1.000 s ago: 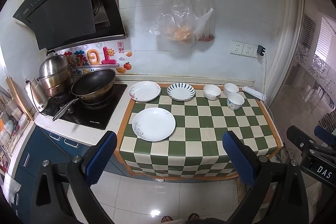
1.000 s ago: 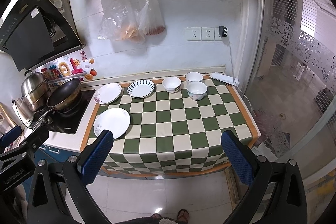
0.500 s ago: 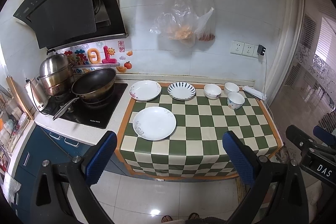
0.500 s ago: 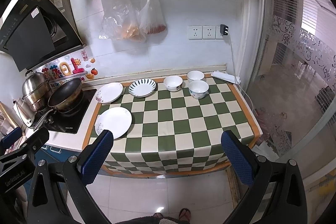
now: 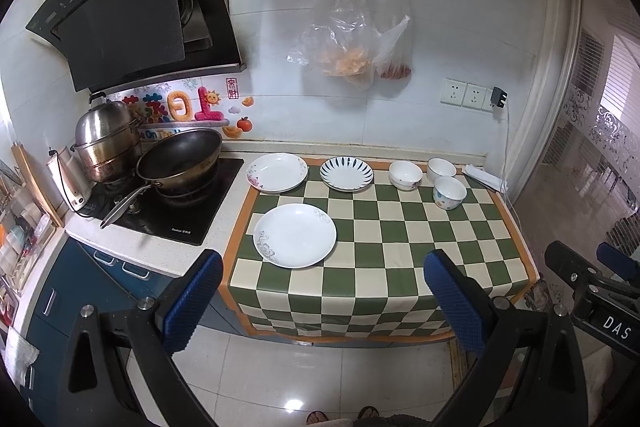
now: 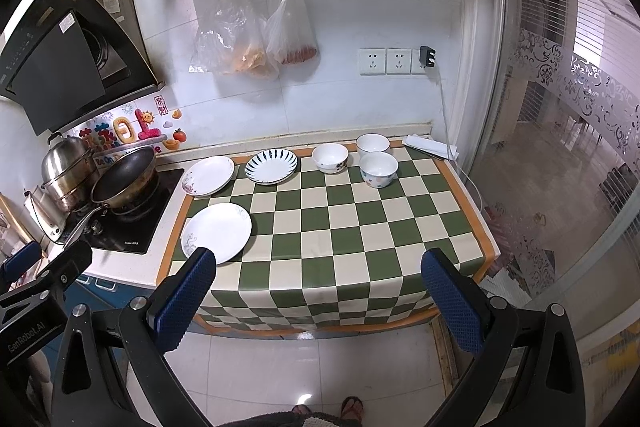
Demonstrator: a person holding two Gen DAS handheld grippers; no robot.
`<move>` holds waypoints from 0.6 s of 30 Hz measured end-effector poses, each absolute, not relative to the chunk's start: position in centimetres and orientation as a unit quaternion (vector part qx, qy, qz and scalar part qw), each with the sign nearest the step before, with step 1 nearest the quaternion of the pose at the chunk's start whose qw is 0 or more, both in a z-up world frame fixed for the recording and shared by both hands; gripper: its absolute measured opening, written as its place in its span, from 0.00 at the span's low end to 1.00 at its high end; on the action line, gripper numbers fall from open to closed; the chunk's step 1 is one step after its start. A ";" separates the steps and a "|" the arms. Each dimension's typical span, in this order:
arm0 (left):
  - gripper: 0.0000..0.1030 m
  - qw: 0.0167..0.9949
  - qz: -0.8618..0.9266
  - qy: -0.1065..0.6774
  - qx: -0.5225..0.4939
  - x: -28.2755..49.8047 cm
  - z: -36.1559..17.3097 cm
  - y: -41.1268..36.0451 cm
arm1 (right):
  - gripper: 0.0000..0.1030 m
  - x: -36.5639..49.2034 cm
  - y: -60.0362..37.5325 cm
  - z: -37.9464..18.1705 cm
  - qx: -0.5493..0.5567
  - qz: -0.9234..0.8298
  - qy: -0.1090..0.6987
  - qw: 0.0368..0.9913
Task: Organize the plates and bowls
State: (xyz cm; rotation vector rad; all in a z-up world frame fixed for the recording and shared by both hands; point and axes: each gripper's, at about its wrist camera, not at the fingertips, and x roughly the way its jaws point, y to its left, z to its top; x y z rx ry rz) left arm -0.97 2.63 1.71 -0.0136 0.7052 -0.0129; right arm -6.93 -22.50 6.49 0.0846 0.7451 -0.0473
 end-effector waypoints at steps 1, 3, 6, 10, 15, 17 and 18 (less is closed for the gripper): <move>1.00 0.939 -0.006 0.345 -0.007 -1.0 1.7 2.8 | 1.00 -6.9 -22.5 6.5 0.041 -0.023 0.364 0.930; 1.00 0.939 -0.005 0.344 -0.008 -1.0 1.6 2.8 | 1.00 -6.9 -22.5 6.5 0.042 -0.023 0.364 0.930; 1.00 0.939 -0.003 0.343 -0.008 -0.9 1.6 2.9 | 1.00 -6.9 -22.5 6.4 0.042 -0.023 0.364 0.930; 1.00 0.938 -0.004 0.345 -0.009 -0.8 1.6 3.0 | 1.00 -6.9 -22.4 6.4 0.042 -0.023 0.364 0.930; 1.00 0.937 -0.003 0.348 -0.010 -0.4 1.4 3.3 | 1.00 -7.0 -22.4 6.3 0.041 -0.022 0.365 0.930; 1.00 0.937 -0.003 0.348 -0.011 -0.4 1.4 3.3 | 1.00 -7.0 -22.2 6.1 0.041 -0.022 0.366 0.929; 1.00 0.937 -0.003 0.348 -0.010 -0.4 1.4 3.3 | 1.00 -7.0 -22.2 6.1 0.041 -0.022 0.366 0.929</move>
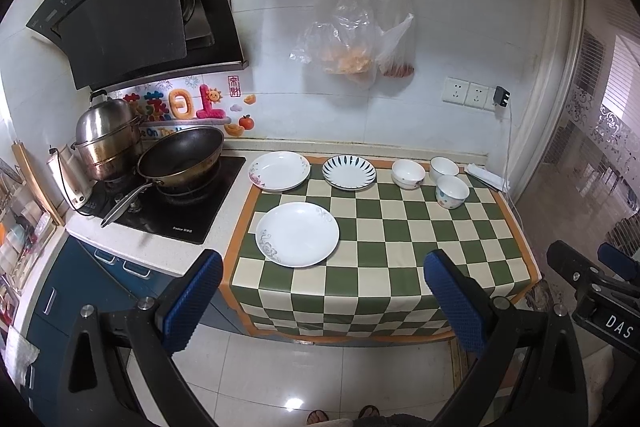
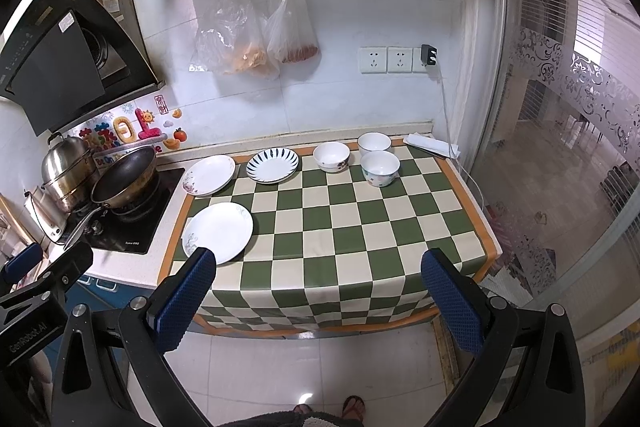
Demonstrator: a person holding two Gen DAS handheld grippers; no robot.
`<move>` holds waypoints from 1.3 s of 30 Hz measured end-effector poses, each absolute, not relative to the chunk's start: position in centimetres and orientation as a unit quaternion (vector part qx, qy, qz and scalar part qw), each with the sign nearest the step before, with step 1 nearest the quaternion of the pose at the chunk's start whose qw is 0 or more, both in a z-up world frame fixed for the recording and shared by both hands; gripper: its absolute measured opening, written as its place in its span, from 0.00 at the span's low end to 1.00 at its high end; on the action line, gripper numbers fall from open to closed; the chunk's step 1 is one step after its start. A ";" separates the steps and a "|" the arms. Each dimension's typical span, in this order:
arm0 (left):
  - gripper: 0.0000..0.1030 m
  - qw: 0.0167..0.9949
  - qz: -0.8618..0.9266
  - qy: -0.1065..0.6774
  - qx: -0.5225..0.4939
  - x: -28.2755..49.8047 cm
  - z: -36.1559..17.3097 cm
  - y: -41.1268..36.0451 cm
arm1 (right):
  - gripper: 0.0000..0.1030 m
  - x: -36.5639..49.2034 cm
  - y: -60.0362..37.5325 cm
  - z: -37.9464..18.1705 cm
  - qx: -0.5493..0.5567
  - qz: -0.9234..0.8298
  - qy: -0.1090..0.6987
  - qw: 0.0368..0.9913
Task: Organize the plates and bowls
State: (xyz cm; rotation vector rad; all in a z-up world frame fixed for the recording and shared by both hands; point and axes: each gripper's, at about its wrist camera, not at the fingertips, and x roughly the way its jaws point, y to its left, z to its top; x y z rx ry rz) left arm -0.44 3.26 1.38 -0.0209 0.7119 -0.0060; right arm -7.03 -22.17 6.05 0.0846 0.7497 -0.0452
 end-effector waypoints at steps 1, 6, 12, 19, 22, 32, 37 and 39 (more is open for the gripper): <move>1.00 0.937 -0.003 0.349 -0.011 -0.3 1.3 3.3 | 1.00 -7.0 -22.2 6.1 0.041 -0.022 0.366 0.929; 1.00 0.935 -0.003 0.354 -0.011 0.1 0.6 3.7 | 1.00 -6.5 -21.5 5.3 0.044 -0.023 0.371 0.927; 1.00 0.925 0.018 0.381 -0.005 4.0 -3.2 6.2 | 1.00 -2.5 -19.7 1.3 0.063 0.020 0.408 0.910; 1.00 0.885 0.045 0.463 -0.018 12.0 -11.9 11.9 | 1.00 6.3 -16.3 -7.8 0.088 0.056 0.491 0.865; 1.00 0.861 0.055 0.505 -0.031 16.0 -16.1 14.0 | 1.00 10.8 -14.6 -12.3 0.080 0.065 0.526 0.844; 0.87 0.786 0.064 0.611 -0.072 28.0 -27.9 18.0 | 0.93 26.4 -11.1 -25.4 0.107 0.111 0.619 0.771; 0.69 0.754 0.058 0.650 -0.081 33.6 -32.7 18.5 | 0.79 33.3 -9.7 -30.4 0.119 0.140 0.655 0.733; 0.59 0.743 0.055 0.661 -0.088 34.7 -34.0 18.6 | 0.72 36.0 -9.2 -32.7 0.124 0.148 0.668 0.718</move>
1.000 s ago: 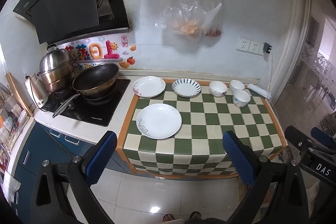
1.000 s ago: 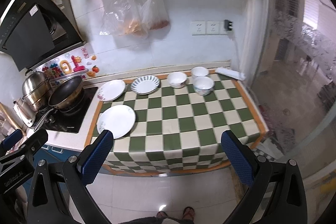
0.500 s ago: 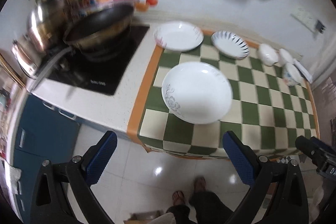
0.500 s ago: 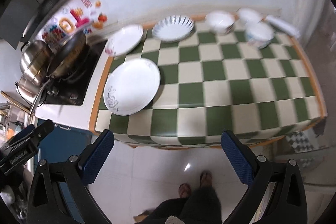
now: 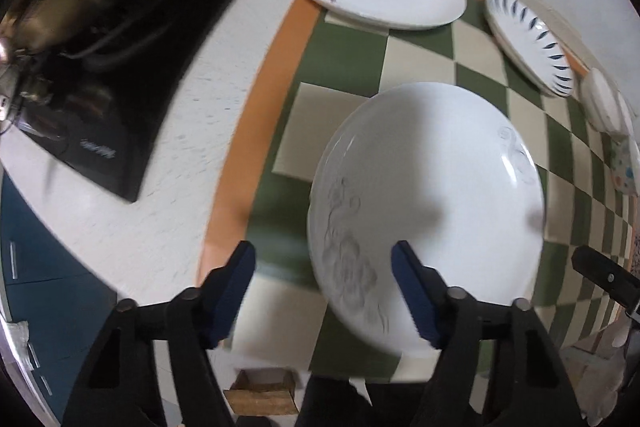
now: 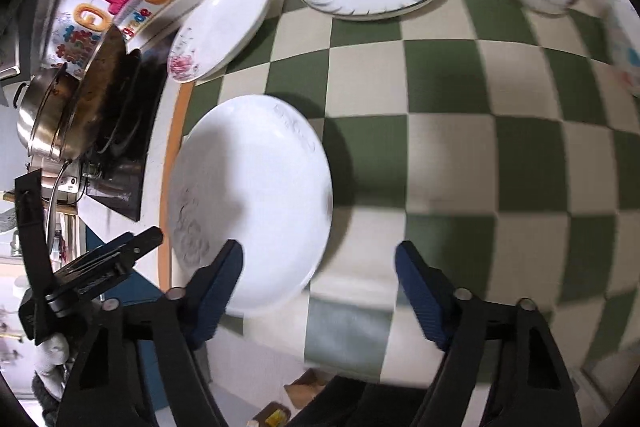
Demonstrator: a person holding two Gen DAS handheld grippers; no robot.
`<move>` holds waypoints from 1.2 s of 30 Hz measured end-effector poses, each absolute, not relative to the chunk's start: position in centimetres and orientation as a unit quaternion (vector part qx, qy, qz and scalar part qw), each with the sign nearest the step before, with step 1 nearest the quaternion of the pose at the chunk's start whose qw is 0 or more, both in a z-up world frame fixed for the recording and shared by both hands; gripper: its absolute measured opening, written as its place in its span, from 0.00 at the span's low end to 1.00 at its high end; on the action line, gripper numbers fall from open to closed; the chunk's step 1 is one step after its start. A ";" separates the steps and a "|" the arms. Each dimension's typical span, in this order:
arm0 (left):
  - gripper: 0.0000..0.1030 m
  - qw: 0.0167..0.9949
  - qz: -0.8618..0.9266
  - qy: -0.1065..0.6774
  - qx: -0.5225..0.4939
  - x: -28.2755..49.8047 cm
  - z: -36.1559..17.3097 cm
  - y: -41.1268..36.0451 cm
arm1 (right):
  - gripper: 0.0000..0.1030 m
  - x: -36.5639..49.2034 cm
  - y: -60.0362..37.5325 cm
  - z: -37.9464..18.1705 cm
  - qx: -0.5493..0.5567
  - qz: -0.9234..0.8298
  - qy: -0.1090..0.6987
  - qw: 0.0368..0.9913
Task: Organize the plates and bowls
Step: 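Grasp the rim of the grey-flower white plate with both tools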
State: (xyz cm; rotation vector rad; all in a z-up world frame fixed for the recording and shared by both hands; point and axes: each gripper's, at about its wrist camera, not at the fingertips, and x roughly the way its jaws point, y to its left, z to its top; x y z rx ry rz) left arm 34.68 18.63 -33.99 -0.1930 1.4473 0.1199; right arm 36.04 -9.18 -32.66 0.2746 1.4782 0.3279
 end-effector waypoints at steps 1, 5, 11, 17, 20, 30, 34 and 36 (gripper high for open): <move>0.57 0.735 0.052 0.669 -0.095 35.3 -34.9 18.7 | 0.69 37.3 -9.0 -33.8 0.130 0.154 0.677 0.708; 0.43 0.717 0.051 0.687 -0.108 36.7 -36.6 19.2 | 0.57 40.4 -7.8 -36.9 0.132 0.171 0.696 0.685; 0.30 0.711 0.030 0.694 -0.108 37.2 -37.1 19.1 | 0.26 42.9 -6.7 -40.1 0.140 0.180 0.715 0.661; 0.26 0.722 0.014 0.683 -0.109 37.2 -36.5 19.4 | 0.13 42.9 -4.3 -40.4 0.123 0.187 0.714 0.664; 0.26 0.722 0.012 0.683 -0.108 37.0 -36.3 19.4 | 0.13 42.2 -4.1 -39.8 0.117 0.186 0.706 0.673; 0.24 0.738 0.004 0.667 -0.100 36.3 -34.6 17.4 | 0.14 41.0 -7.0 -37.8 0.125 0.176 0.687 0.694; 0.24 0.749 -0.008 0.656 -0.087 36.7 -32.9 15.4 | 0.13 40.7 -9.1 -36.2 0.137 0.170 0.674 0.706; 0.24 0.753 -0.019 0.652 -0.083 36.9 -32.1 14.3 | 0.13 40.7 -10.0 -35.3 0.140 0.164 0.668 0.712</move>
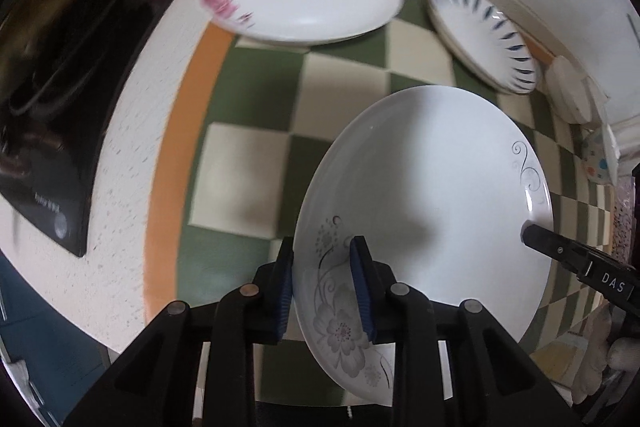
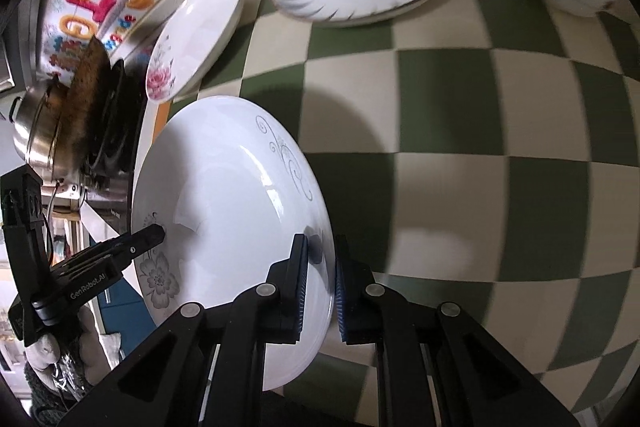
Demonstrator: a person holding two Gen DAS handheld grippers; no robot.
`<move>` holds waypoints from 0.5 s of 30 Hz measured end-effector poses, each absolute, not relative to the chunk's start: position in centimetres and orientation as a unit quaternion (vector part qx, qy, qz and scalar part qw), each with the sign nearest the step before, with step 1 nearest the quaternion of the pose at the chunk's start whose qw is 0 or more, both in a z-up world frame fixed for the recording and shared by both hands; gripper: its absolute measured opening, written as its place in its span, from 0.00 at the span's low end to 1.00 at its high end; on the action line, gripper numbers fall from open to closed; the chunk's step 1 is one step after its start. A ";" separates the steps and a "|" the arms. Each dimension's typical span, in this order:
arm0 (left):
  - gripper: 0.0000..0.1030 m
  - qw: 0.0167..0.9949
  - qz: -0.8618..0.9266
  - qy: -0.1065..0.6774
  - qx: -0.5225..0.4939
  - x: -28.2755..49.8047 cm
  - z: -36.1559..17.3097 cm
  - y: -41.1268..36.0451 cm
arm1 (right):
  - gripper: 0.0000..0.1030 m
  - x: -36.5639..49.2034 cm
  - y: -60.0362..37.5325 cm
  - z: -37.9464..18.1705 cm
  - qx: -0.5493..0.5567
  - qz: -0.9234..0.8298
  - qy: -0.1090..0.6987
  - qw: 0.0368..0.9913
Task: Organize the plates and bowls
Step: 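Grasp the rim of the grey-flower white plate with both tools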
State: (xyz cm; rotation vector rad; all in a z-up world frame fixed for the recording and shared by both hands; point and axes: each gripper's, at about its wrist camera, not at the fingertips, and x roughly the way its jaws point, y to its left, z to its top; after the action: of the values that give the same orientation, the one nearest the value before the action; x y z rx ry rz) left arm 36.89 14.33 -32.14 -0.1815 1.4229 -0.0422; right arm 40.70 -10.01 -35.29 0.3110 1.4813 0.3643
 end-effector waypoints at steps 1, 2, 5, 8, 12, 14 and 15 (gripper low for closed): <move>0.24 0.755 -0.023 0.650 -0.081 37.2 -32.1 14.1 | 0.13 40.6 -10.8 -34.9 0.145 0.161 0.666 0.714; 0.24 0.757 -0.029 0.648 -0.079 37.4 -31.8 13.6 | 0.13 40.6 -11.5 -34.7 0.149 0.158 0.664 0.715; 0.24 0.759 -0.046 0.646 -0.073 38.3 -31.3 11.9 | 0.13 40.3 -14.1 -33.9 0.163 0.142 0.659 0.721; 0.24 0.760 -0.062 0.644 -0.061 39.2 -31.4 9.2 | 0.13 39.8 -16.8 -33.5 0.170 0.127 0.653 0.727; 0.24 0.756 -0.078 0.648 -0.053 39.8 -32.2 6.1 | 0.13 39.4 -20.1 -33.3 0.178 0.107 0.648 0.733; 0.24 0.754 -0.084 0.650 -0.049 40.1 -32.8 4.6 | 0.13 39.3 -21.4 -33.7 0.183 0.099 0.648 0.733; 0.24 0.753 -0.086 0.651 -0.047 40.1 -33.1 4.0 | 0.13 39.1 -22.0 -34.1 0.186 0.095 0.647 0.733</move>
State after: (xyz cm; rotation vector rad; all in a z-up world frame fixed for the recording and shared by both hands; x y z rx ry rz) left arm 40.15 4.05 -33.09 -0.1024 1.4216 -0.1873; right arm 39.07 -21.98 -34.07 0.4083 1.4237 0.2082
